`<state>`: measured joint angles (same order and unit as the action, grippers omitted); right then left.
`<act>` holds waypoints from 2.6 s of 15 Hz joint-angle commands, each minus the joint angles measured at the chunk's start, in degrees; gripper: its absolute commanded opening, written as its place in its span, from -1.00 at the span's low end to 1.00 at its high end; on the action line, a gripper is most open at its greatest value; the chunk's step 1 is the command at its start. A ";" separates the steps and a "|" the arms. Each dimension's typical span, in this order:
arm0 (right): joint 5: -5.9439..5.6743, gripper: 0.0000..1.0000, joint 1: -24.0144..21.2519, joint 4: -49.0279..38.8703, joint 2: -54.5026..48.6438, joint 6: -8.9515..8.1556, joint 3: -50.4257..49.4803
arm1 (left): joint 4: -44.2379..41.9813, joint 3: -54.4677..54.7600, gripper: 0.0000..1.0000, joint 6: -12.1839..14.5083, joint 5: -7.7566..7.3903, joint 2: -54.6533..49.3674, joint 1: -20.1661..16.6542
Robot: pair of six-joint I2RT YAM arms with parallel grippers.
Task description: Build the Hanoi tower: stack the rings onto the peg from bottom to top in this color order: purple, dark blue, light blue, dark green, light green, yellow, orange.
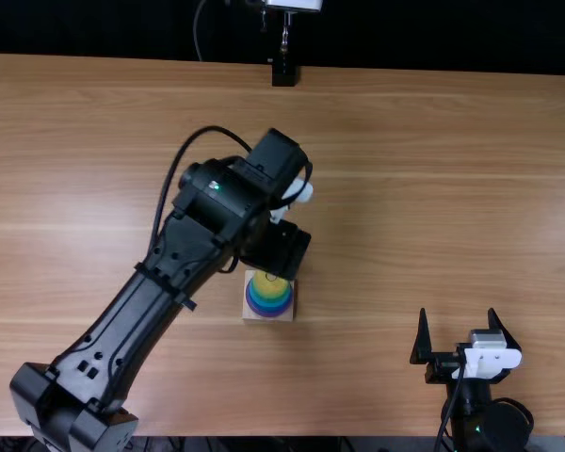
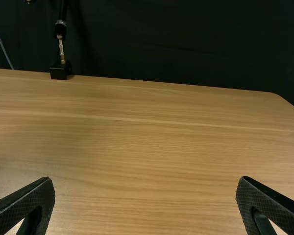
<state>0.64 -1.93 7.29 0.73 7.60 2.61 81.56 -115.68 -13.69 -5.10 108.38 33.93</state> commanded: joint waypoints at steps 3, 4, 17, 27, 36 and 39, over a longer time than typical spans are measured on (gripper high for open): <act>-0.12 1.00 -0.53 0.37 -0.73 0.10 -1.73 | -2.14 -4.91 1.00 0.40 0.15 0.34 -6.51; -0.12 1.00 -0.53 0.37 -0.73 0.10 -1.65 | -3.62 -5.00 1.00 0.62 0.99 0.34 -7.92; -0.12 1.00 -0.53 0.37 -0.73 0.10 -1.65 | -38.42 28.84 1.00 15.49 9.96 -3.79 -20.22; -0.12 1.00 -0.53 0.37 -0.73 0.21 -1.65 | -37.47 31.39 1.00 15.59 9.96 5.00 -21.36; -0.12 1.00 -0.53 0.37 -0.73 0.10 -1.73 | -36.84 32.01 1.00 15.59 9.96 8.96 -21.36; -0.12 1.00 -0.53 0.37 -0.73 0.10 -1.73 | -36.95 32.01 1.00 15.59 9.96 9.13 -21.36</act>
<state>0.62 -1.93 7.27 0.73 7.60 2.61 44.66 -84.36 1.34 4.71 115.98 13.02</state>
